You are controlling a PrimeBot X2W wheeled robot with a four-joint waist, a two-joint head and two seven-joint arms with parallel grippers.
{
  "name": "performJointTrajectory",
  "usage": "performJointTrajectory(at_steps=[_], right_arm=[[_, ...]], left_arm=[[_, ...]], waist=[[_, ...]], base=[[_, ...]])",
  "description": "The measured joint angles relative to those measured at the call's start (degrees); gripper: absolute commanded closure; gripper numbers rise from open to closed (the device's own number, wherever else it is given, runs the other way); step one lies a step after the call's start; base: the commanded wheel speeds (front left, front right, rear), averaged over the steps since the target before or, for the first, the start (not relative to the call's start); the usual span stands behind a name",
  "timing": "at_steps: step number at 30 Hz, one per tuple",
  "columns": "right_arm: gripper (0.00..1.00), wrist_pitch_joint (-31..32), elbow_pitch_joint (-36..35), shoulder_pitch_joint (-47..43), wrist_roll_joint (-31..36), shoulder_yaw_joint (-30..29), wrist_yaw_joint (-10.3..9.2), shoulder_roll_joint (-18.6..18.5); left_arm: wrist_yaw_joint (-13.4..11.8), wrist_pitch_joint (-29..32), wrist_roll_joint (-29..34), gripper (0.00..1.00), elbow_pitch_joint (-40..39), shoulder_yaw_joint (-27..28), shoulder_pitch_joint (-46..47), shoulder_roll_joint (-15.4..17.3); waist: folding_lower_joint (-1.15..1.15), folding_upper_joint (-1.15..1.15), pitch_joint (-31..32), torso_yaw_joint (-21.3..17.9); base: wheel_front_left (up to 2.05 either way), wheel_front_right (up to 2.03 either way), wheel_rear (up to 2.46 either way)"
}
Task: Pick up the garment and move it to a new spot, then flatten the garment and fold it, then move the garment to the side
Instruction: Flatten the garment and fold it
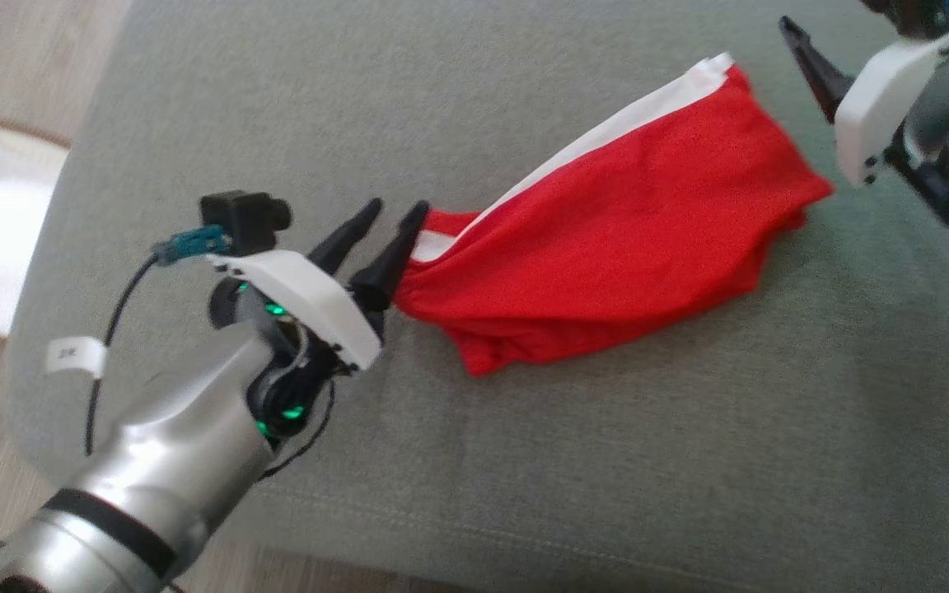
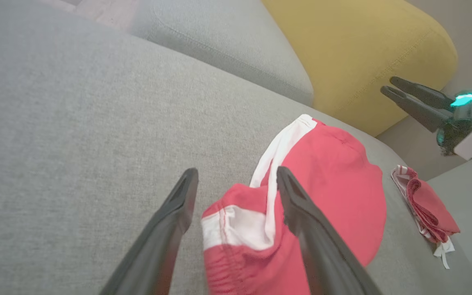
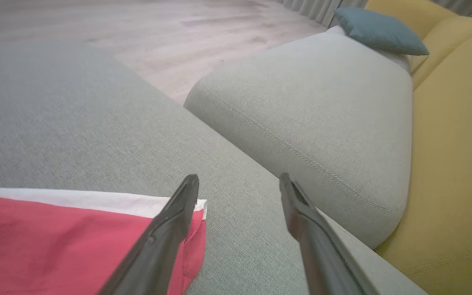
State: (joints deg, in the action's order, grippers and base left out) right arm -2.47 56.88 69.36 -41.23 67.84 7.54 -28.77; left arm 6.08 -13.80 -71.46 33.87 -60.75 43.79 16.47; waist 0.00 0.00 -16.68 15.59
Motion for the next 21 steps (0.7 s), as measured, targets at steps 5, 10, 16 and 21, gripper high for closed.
performJointTrajectory(at_steps=[5,10,16,21], right_arm=[[0.00,-8.94,0.64,-6.20,-3.52,-4.05,0.00,0.96],[0.00,-11.51,-1.10,-9.78,-4.69,-8.09,0.00,1.46],[0.00,-11.79,-8.02,-16.11,-2.40,-18.62,0.00,2.46],[0.00,-11.90,-13.45,-26.42,5.20,-29.78,0.00,3.30]], left_arm=[[-1.70,-0.46,2.71,0.00,-0.94,5.81,-2.59,2.16],[-4.36,-0.48,6.90,0.00,-4.43,13.50,-6.08,2.19],[-7.76,-0.49,16.52,0.00,-9.16,21.62,-12.77,2.04],[-9.23,-0.49,24.82,0.00,-12.89,28.70,-19.74,0.22]], waist=[[0.00,0.00,3.93,-4.05],[0.00,0.00,7.51,-7.49],[0.00,0.00,11.61,-11.86],[0.00,0.00,14.61,-15.23]], base=[[0.00,0.00,0.00],[0.00,0.00,0.00],[0.00,0.00,0.00],[0.00,0.00,0.00]])
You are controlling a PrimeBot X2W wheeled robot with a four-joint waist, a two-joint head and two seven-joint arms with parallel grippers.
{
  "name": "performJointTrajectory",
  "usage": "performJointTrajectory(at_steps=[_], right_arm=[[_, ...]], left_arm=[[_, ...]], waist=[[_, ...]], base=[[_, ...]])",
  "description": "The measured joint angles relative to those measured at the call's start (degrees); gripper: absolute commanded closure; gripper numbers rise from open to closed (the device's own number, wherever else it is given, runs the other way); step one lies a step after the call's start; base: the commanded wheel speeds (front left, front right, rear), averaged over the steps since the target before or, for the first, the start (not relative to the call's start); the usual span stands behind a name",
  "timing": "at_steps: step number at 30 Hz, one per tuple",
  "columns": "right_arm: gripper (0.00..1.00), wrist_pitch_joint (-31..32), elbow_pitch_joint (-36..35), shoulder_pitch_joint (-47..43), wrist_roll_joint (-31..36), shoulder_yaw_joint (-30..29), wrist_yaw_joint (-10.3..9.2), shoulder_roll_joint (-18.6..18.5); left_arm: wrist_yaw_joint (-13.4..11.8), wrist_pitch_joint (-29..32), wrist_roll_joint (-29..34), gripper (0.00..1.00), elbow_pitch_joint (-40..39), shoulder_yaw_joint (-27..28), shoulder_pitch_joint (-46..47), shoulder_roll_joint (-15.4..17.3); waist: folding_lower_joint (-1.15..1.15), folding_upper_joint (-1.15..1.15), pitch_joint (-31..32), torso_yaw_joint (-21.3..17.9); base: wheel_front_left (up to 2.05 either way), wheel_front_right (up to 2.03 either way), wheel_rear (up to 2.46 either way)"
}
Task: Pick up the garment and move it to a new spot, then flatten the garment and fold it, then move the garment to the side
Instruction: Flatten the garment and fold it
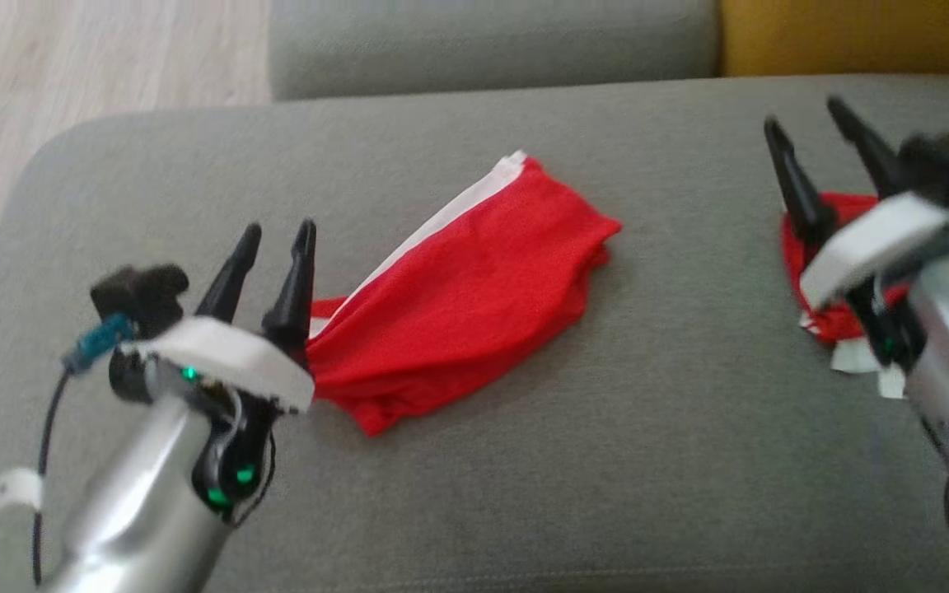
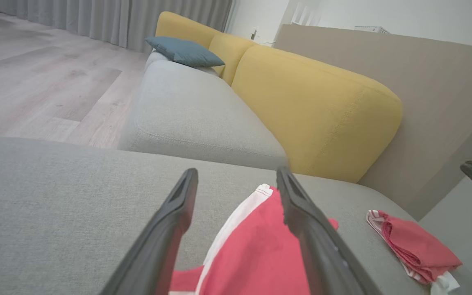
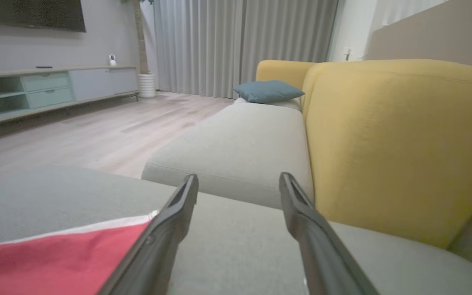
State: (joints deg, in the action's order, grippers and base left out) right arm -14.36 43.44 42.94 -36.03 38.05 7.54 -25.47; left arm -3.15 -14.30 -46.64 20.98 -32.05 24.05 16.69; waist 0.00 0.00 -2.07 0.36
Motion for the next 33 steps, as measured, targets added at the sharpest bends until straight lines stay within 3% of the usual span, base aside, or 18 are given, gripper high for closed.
performJointTrajectory(at_steps=[11,17,28,33], right_arm=[[0.00,0.00,-13.96,-23.69,20.96,-21.41,0.00,9.13],[0.00,1.29,-21.21,-33.40,27.74,-28.10,0.00,14.93],[0.00,5.99,-27.93,-37.73,30.27,-31.17,0.00,18.05],[0.00,11.74,-28.07,-37.64,20.24,-33.00,0.00,21.27]], left_arm=[[0.24,0.00,15.69,0.00,-4.23,9.71,-13.71,-6.35],[2.31,0.00,23.16,0.00,-6.62,15.00,-19.95,-9.89],[6.22,0.00,29.13,0.00,-7.84,19.74,-23.19,-12.96],[7.26,0.00,29.94,0.00,-6.77,19.87,-22.91,-13.39]], waist=[[0.00,0.00,3.61,-5.24],[0.00,0.00,4.61,-5.90],[0.00,0.00,4.29,-3.67],[0.00,0.00,3.22,-1.07]], base=[[0.00,0.00,0.00],[0.00,0.00,0.00],[0.00,0.00,0.00],[0.00,0.00,0.00]])
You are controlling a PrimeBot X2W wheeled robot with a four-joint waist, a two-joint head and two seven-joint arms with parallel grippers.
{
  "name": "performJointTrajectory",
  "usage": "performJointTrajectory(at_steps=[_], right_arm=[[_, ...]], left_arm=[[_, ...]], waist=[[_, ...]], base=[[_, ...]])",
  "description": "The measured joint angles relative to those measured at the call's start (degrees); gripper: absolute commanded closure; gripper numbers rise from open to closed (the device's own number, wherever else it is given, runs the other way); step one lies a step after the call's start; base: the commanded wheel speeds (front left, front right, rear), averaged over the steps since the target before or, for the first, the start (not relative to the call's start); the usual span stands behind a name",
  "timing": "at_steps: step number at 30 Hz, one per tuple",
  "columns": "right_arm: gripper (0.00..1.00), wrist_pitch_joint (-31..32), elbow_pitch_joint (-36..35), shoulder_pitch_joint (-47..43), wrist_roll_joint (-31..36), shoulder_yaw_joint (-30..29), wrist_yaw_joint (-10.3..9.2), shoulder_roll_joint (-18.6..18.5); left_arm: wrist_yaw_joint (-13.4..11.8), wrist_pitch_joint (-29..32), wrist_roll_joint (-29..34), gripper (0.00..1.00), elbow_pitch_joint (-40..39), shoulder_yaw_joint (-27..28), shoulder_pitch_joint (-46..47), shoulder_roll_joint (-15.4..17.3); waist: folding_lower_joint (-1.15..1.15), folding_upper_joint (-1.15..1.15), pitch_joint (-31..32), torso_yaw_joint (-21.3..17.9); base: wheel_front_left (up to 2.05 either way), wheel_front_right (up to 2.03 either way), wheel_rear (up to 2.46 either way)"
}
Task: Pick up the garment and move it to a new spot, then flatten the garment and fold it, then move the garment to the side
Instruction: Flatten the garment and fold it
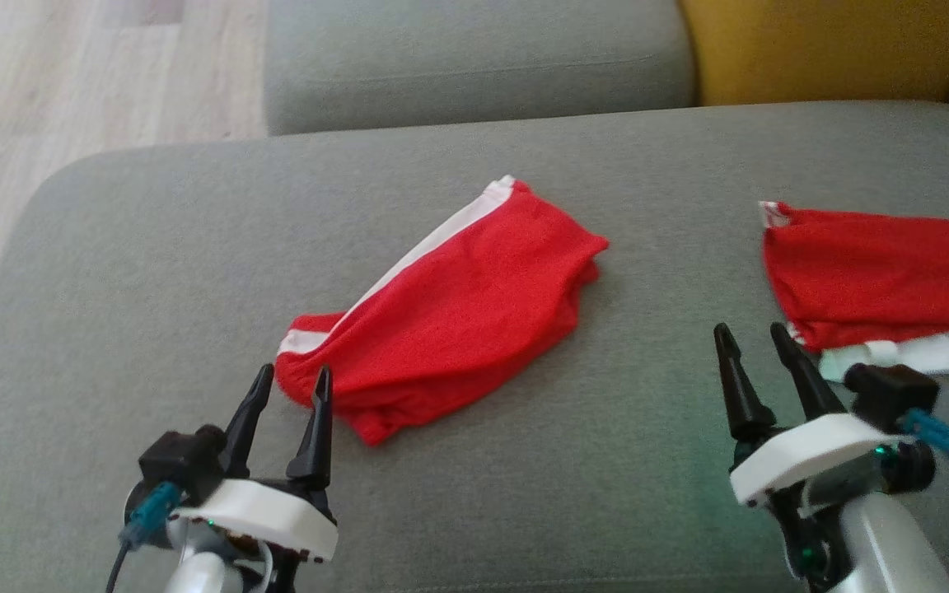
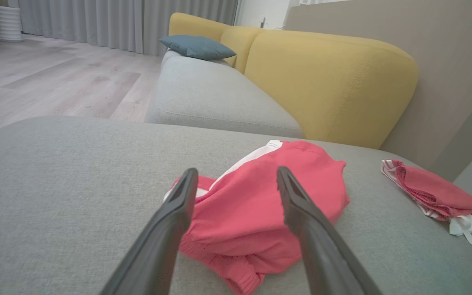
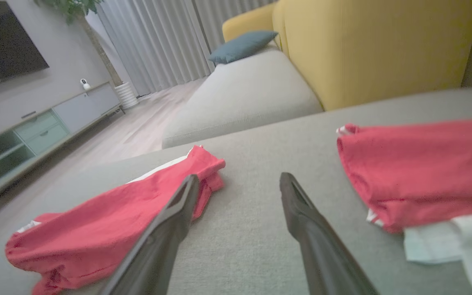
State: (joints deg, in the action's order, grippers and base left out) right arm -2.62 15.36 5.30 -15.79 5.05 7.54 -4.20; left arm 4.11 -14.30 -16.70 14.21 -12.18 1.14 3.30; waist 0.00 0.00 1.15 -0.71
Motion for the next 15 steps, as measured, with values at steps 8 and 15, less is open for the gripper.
performJointTrajectory(at_steps=[8,15], right_arm=[[0.00,13.45,7.72,5.97,-28.13,-5.68,0.00,1.21],[0.00,17.28,20.80,16.78,-38.98,-9.23,0.00,1.31]], left_arm=[[1.05,0.01,0.49,0.00,1.18,-0.34,1.02,-0.21],[1.52,0.00,0.35,0.00,1.64,-1.88,4.38,-0.36]], waist=[[0.00,0.00,-3.07,5.98],[0.00,0.00,-6.51,12.41]], base=[[0.00,0.00,0.00],[0.00,0.00,0.00]])
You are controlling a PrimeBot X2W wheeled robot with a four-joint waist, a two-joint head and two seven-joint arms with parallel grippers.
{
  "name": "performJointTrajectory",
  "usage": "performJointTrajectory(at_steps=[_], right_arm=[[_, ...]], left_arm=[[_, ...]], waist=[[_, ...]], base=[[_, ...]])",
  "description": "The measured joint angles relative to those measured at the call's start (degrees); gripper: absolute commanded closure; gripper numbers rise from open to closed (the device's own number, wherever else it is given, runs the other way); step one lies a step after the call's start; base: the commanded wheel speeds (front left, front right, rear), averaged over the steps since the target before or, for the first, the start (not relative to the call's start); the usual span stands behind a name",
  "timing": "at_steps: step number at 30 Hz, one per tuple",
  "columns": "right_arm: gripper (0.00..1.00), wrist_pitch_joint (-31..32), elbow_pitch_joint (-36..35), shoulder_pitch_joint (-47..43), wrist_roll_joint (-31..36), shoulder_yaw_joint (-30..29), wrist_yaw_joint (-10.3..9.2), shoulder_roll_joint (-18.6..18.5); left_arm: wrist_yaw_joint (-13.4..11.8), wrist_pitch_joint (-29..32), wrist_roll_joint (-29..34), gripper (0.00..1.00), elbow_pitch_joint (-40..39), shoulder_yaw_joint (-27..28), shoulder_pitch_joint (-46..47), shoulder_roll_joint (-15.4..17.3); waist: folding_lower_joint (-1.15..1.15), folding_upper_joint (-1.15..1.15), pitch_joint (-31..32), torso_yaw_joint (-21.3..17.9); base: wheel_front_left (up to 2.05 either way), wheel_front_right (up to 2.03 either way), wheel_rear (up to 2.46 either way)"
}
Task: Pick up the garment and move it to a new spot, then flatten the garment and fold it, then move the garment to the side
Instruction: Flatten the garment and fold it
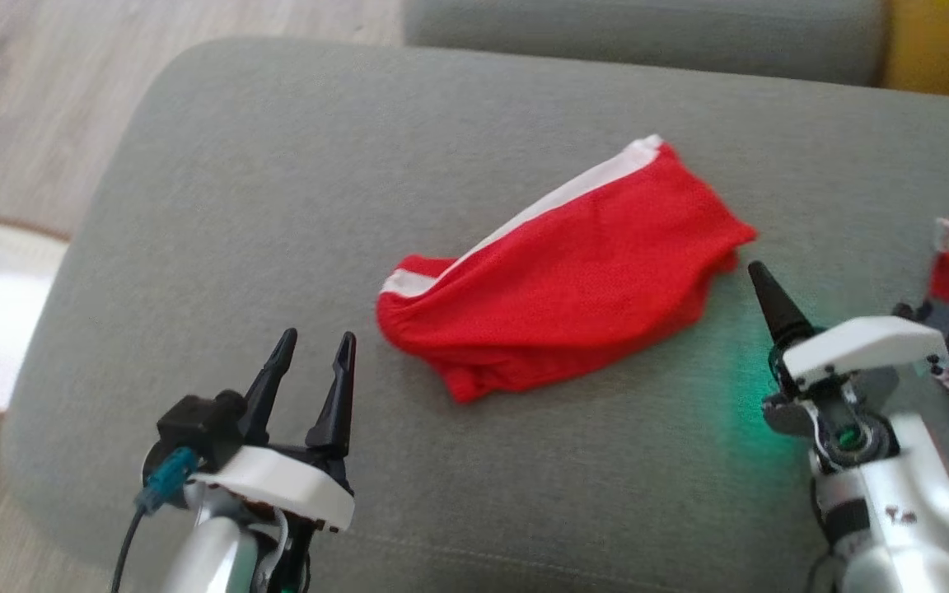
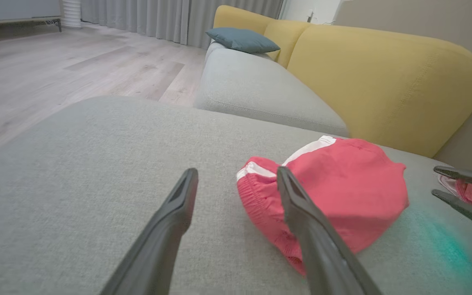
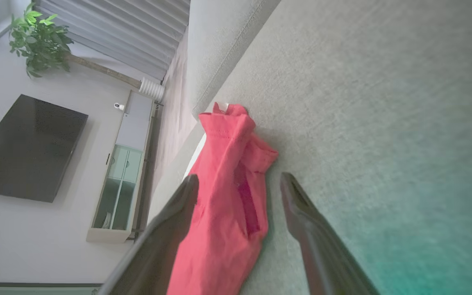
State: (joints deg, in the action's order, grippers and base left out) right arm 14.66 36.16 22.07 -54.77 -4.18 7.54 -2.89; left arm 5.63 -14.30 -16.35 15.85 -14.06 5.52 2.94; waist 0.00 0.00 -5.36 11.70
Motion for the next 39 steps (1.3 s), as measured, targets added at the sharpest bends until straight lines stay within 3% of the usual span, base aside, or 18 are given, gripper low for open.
performJointTrajectory(at_steps=[9,18,28,29,30,39], right_arm=[[0.00,1.82,17.71,12.18,-0.92,-6.08,-0.01,-0.51],[0.00,1.34,32.97,24.25,6.27,-9.70,-0.01,-2.37],[0.00,0.48,37.60,31.07,12.01,-12.60,-0.01,-3.99],[0.61,0.64,37.58,31.32,12.71,-13.04,-0.01,-4.05],[1.00,1.02,37.50,31.42,13.47,-13.34,0.00,-4.21],[1.00,-4.63,37.00,31.41,14.45,-16.17,0.00,-2.10]], left_arm=[[-0.12,0.00,-0.98,0.00,0.59,-1.78,0.96,-0.15],[-0.68,0.00,-2.32,0.00,-0.18,-2.01,2.99,-0.20],[-1.16,0.00,-3.98,0.00,-1.03,-2.63,5.04,-0.27],[-1.18,0.00,-3.98,0.00,-1.03,-2.63,5.25,-0.27],[-1.18,0.00,-3.98,0.00,-1.03,-2.61,5.36,-0.30],[-1.62,0.00,-3.97,0.00,-0.77,-1.74,5.21,-0.41]], waist=[[0.00,0.00,-3.57,7.26],[0.00,0.00,-5.95,9.50],[0.00,0.00,-8.90,11.01],[0.00,0.00,-9.12,11.06],[0.00,0.00,-9.27,11.07],[0.00,0.00,-8.02,8.34]], base=[[0.00,0.00,0.00],[0.00,0.00,0.00],[0.00,0.00,0.00],[0.00,0.00,0.00],[0.00,0.00,0.00],[0.00,0.00,0.00]])
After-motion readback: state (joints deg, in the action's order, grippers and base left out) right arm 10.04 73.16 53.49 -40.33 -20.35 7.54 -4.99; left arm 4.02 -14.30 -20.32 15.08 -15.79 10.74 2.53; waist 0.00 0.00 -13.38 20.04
